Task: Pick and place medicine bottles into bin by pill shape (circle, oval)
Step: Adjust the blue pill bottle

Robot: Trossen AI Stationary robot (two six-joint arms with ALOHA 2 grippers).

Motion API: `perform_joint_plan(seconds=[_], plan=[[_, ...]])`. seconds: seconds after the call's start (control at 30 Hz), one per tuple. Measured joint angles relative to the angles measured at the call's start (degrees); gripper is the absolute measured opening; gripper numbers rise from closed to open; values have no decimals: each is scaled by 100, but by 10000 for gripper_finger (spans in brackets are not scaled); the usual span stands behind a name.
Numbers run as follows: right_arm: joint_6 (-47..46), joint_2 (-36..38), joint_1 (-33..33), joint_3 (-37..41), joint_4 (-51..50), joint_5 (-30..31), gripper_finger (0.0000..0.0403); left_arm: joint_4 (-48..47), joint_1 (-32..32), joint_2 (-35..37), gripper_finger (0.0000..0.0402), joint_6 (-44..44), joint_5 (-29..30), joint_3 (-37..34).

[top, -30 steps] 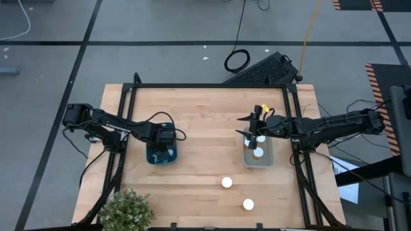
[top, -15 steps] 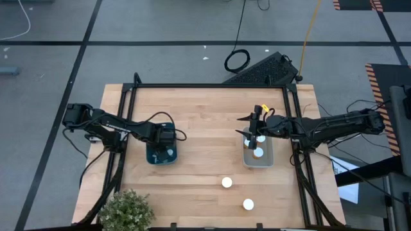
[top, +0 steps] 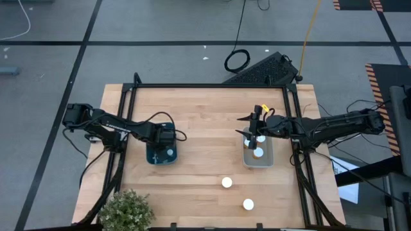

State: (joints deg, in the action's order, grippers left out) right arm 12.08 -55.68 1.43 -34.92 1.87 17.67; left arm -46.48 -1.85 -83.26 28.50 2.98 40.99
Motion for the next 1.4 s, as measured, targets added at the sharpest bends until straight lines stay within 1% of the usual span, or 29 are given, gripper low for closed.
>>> perform_joint_plan(seconds=[0.17,0.27,0.33,0.43,0.53,0.63,0.8,0.87,0.97,1.13,1.4], plan=[[0,0,0,0,0,0,215,-15,0,0,18,-305,-2,2],[-2,0,0,0,0,0,215,-307,26,1,11,-678,-5,145],[-23,0,2,0,0,0,215,-607,35,2,11,-932,36,330],[-42,0,0,0,-1,0,215,-1059,38,4,22,-1434,335,645],[-44,0,2,0,-8,0,215,-1221,37,7,47,-2032,853,796],[-44,0,2,0,-79,0,215,-1163,39,7,91,-2758,1279,802],[-44,0,2,0,-186,0,215,-953,37,7,174,-3709,1293,802],[-46,0,2,0,-204,0,215,-872,31,7,197,-3876,1260,801],[-68,0,2,0,-212,0,215,-746,6,7,216,-4029,1333,720],[-61,0,2,0,-212,-1,215,-575,-57,4,215,-4322,1338,492],[-48,0,2,0,-212,0,215,-447,-81,4,180,-4396,1254,452]])
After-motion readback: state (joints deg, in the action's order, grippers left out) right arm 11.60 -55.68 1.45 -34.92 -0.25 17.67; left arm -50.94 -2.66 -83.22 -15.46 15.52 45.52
